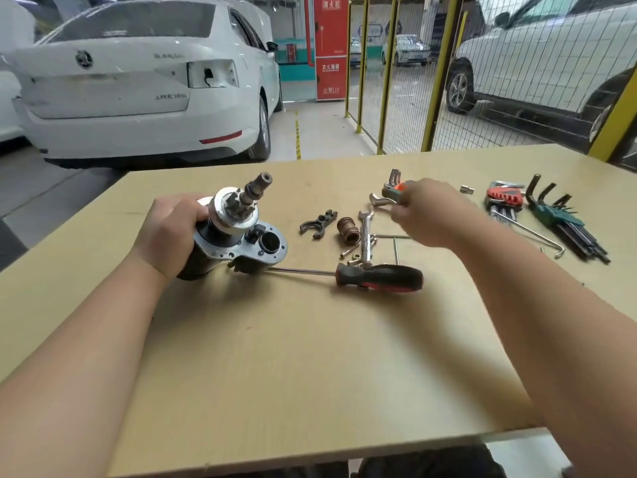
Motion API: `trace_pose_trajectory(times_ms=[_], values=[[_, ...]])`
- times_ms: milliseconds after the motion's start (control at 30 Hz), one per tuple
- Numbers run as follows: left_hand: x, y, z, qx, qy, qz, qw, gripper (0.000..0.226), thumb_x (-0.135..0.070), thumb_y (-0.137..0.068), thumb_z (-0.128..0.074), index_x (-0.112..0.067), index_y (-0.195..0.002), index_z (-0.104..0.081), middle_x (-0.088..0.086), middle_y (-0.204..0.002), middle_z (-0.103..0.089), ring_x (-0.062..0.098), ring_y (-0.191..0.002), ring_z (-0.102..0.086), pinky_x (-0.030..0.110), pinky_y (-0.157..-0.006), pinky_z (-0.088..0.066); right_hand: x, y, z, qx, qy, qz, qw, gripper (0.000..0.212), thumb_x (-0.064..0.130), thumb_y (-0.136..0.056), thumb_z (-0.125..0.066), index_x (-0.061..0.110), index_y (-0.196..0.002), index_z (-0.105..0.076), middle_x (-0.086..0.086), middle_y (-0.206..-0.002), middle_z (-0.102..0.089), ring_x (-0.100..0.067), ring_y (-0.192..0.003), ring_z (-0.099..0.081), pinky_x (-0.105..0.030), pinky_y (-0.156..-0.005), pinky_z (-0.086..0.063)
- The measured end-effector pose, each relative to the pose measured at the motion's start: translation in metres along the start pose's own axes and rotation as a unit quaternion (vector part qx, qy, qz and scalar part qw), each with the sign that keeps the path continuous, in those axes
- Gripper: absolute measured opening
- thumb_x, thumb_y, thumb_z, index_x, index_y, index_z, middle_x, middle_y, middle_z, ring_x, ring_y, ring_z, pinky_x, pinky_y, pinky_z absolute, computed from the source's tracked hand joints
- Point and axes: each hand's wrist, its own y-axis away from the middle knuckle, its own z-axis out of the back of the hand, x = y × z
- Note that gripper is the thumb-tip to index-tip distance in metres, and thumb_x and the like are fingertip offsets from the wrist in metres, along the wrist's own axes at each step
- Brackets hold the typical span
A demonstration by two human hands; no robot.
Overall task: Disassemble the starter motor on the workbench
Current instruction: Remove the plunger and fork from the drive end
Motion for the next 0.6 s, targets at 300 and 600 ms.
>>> trace_pose_trajectory(times_ms=[300, 600], values=[[0.001, 0.001, -0.002, 0.001, 0.005, -0.003, 1.0, 0.036, -0.035, -0.063, -0.043, 0.001, -0.057, -0.041, 0.008, -0.057, -0.041, 0.019, -0.059, -0.036, 0.032, -0.056, -0.025, 0.002, -0.008, -0.018, 0.191, 0.138, -0.046, 0.971, 0.032, 0.024, -0.083, -0.057, 0.01, -0.055, -0.051, -0.002, -0.049, -0.052, -0.015, -0.042, -0.048, -0.021, -0.041, -0.036], [0.003, -0.002, -0.002, -0.006, 0.025, 0.014, 1.0, 0.047, -0.036, -0.061, -0.044, 0.011, -0.064, -0.042, 0.011, -0.062, -0.042, 0.021, -0.063, -0.037, 0.032, -0.058, -0.026, -0.002, -0.014, -0.03, 0.144, 0.202, 0.038, 0.968, 0.02, 0.022, -0.082, -0.059, 0.013, -0.065, -0.057, -0.001, -0.062, -0.054, -0.016, -0.053, -0.048, -0.022, -0.044, -0.032]])
